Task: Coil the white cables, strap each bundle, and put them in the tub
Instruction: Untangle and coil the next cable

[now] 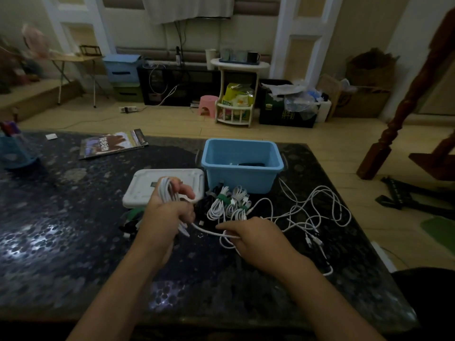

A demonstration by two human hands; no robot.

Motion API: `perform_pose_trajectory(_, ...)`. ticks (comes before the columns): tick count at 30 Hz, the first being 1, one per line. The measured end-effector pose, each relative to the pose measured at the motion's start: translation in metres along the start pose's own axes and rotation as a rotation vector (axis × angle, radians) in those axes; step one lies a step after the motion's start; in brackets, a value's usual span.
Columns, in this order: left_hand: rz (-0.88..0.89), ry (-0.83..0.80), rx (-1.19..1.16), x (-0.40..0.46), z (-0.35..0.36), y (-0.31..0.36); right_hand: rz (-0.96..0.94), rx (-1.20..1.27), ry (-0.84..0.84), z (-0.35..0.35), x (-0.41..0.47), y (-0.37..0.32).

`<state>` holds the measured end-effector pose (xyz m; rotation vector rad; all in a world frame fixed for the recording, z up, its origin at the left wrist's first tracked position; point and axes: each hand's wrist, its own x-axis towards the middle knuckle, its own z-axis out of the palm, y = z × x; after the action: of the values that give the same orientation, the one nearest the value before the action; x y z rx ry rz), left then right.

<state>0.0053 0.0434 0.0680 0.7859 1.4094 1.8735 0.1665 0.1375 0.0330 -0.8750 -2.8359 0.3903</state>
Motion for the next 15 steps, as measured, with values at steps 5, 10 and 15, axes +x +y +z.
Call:
perform_pose_trajectory(5,0.004,-0.008,0.156,0.002,-0.007,0.001,-0.039,0.095,0.351,-0.014,-0.002,0.007)
perform_pose_trajectory(10,0.066,0.010,0.634,-0.001,-0.004,-0.003,-0.086,0.206,0.464,-0.026,-0.004,0.012)
perform_pose_trajectory(15,0.009,-0.259,0.864,-0.011,0.009,0.000,-0.098,0.411,0.522,-0.035,-0.003,0.002)
